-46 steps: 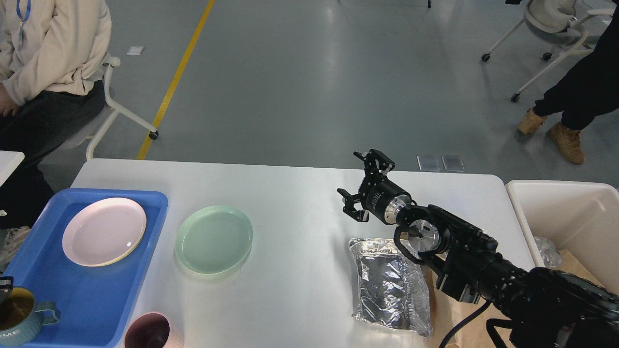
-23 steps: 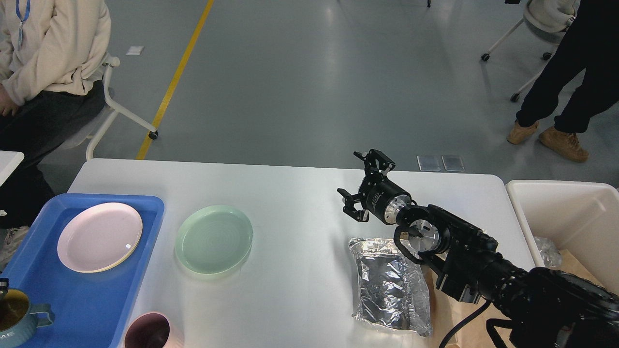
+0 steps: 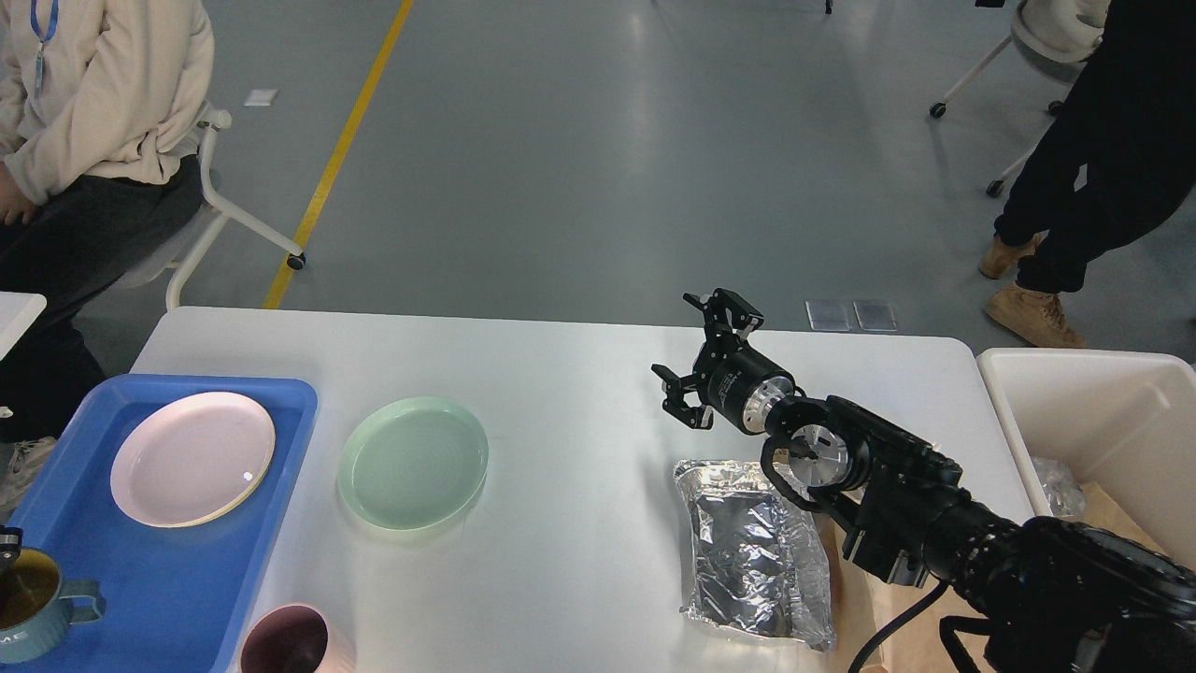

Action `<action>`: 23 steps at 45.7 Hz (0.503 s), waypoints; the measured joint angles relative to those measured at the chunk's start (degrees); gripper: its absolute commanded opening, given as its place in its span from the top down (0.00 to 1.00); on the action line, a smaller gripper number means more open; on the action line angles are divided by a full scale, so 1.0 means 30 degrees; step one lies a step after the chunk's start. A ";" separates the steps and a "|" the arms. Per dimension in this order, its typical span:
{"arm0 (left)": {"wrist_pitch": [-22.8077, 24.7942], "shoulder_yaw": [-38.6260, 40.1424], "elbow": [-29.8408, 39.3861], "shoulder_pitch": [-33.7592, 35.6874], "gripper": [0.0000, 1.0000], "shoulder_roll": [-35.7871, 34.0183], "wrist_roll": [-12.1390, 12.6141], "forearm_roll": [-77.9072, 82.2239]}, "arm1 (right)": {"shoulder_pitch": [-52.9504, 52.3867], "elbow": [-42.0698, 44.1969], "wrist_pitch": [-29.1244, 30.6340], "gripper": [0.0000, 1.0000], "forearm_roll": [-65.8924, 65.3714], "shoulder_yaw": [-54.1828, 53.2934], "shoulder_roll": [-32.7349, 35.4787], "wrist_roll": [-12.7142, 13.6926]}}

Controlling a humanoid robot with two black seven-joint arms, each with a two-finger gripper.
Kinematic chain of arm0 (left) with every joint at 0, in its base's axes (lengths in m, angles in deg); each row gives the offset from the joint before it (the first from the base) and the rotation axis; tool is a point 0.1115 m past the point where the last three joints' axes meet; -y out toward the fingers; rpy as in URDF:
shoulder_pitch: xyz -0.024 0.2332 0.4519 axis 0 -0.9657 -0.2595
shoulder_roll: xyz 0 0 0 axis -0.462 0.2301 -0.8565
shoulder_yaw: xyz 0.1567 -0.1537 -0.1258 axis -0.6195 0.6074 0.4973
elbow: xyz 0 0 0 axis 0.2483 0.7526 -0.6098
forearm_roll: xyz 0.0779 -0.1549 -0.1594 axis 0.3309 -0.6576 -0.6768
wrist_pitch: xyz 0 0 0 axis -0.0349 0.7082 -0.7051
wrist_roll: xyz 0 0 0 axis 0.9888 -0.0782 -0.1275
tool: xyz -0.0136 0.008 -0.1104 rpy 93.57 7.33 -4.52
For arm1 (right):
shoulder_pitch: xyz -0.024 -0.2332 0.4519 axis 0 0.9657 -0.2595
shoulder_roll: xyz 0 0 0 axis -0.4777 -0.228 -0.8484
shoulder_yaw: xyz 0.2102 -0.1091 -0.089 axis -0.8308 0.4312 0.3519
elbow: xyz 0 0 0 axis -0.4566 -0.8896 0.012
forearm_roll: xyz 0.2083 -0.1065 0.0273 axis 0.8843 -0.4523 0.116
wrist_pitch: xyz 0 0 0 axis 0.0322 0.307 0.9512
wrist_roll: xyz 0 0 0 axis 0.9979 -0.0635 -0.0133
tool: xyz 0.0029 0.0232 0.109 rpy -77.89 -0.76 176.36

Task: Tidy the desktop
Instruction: 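Raise the left gripper away from the tray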

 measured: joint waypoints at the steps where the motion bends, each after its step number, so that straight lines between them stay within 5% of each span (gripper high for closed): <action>1: 0.0001 -0.0015 0.0001 0.0053 0.69 0.0001 0.0000 0.0000 | 0.0000 0.0000 0.0000 0.00 0.0000 0.0000 0.0000 0.0000; 19: 0.0001 -0.0260 0.0114 0.0466 0.49 0.0005 -0.0004 0.0000 | 0.0002 0.0000 0.0000 0.00 0.0000 0.0001 0.0000 -0.0003; 23: 0.0002 -0.0304 0.0157 0.0482 0.39 0.0005 -0.0005 0.0000 | 0.0002 0.0000 0.0000 0.00 0.0000 0.0001 0.0000 -0.0012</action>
